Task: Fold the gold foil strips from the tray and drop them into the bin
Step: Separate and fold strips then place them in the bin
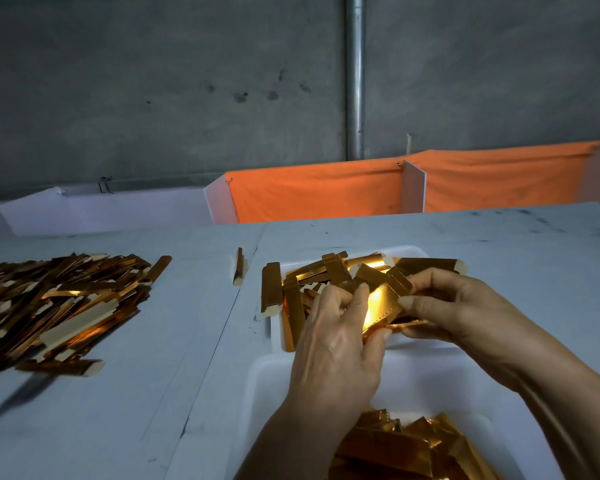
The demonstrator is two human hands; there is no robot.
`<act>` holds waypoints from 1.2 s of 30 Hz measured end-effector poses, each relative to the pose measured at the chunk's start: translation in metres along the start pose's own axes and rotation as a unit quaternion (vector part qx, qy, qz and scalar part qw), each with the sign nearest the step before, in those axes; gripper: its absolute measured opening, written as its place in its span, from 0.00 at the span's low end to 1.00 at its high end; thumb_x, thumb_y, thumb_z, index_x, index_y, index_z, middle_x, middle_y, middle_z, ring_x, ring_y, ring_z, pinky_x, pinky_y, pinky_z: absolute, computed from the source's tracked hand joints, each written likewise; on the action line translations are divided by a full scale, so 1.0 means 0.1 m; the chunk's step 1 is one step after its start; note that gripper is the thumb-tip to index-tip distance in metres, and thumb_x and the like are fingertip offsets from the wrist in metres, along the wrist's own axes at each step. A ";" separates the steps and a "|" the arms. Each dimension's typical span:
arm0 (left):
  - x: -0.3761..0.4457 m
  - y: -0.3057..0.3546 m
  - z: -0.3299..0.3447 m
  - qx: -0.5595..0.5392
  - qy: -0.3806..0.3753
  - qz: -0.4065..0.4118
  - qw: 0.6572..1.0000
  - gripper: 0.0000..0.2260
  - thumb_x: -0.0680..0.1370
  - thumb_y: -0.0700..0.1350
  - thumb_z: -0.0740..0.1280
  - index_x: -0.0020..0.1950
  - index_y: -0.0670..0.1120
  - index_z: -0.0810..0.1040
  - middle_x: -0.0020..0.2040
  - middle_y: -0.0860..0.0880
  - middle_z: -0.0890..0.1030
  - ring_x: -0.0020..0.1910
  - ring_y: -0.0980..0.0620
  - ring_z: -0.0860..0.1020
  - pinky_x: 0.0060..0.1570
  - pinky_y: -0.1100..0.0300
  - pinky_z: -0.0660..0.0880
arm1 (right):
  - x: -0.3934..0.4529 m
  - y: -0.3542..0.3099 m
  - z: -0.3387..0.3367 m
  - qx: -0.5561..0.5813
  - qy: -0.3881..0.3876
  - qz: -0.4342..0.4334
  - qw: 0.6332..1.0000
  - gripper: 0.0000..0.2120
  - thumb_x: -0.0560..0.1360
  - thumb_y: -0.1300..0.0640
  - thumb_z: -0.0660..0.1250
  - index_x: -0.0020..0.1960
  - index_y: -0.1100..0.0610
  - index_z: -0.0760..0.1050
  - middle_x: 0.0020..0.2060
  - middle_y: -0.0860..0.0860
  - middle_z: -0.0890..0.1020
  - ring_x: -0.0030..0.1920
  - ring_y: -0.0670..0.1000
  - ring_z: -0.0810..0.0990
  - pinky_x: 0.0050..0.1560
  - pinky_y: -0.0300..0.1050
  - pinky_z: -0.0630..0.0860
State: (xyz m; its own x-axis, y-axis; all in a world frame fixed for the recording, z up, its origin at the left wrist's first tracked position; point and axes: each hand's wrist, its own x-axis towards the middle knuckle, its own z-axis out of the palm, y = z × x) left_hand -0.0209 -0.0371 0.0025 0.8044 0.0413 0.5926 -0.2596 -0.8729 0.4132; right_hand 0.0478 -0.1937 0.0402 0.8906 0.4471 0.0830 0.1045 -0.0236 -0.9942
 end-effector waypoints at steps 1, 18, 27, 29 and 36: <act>0.00 0.00 0.00 -0.007 -0.001 0.001 1.000 0.28 0.79 0.55 0.60 0.77 0.53 0.55 0.61 0.55 0.62 0.61 0.60 0.62 0.60 0.67 0.69 | 0.00 0.00 0.00 0.006 -0.005 0.005 1.000 0.09 0.67 0.60 0.72 0.44 0.62 0.79 0.41 0.60 0.83 0.41 0.54 0.85 0.38 0.38 0.80; 0.02 -0.01 -0.01 0.010 -0.072 0.068 0.995 0.25 0.80 0.48 0.61 0.76 0.49 0.57 0.59 0.53 0.64 0.61 0.59 0.63 0.61 0.65 0.67 | 0.03 0.08 -0.10 0.122 -0.195 0.186 0.955 0.21 0.68 0.56 0.72 0.57 0.66 0.79 0.57 0.64 0.81 0.58 0.61 0.81 0.35 0.40 0.82; 0.04 0.03 -0.01 0.068 -0.142 0.033 0.987 0.28 0.81 0.51 0.58 0.78 0.50 0.50 0.72 0.51 0.65 0.70 0.55 0.63 0.68 0.59 0.62 | 0.06 0.16 -0.08 0.108 -0.130 0.156 0.973 0.13 0.68 0.54 0.70 0.46 0.62 0.82 0.49 0.62 0.84 0.50 0.55 0.84 0.43 0.43 0.82; 0.03 0.03 -0.02 0.066 -0.139 0.038 0.987 0.27 0.81 0.50 0.58 0.78 0.50 0.50 0.72 0.52 0.66 0.70 0.55 0.64 0.66 0.62 0.63 | 0.05 0.14 -0.10 0.097 -0.143 0.156 0.972 0.16 0.67 0.51 0.71 0.48 0.62 0.83 0.51 0.61 0.84 0.53 0.55 0.84 0.43 0.42 0.82; 0.06 0.03 -0.05 0.041 -0.161 0.056 0.984 0.22 0.82 0.46 0.58 0.76 0.51 0.59 0.66 0.51 0.74 0.63 0.55 0.72 0.62 0.60 0.70 | 0.05 0.13 -0.14 0.097 -0.187 0.166 0.963 0.18 0.67 0.51 0.73 0.53 0.60 0.82 0.56 0.60 0.83 0.58 0.56 0.82 0.42 0.40 0.82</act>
State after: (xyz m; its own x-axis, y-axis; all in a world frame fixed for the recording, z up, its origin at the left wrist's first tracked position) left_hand -0.0194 -0.0368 0.0113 0.9043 -0.2034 0.3753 -0.3234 -0.9002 0.2916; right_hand 0.0596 -0.2047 0.0284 0.6351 0.7358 -0.2352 -0.2753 -0.0689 -0.9589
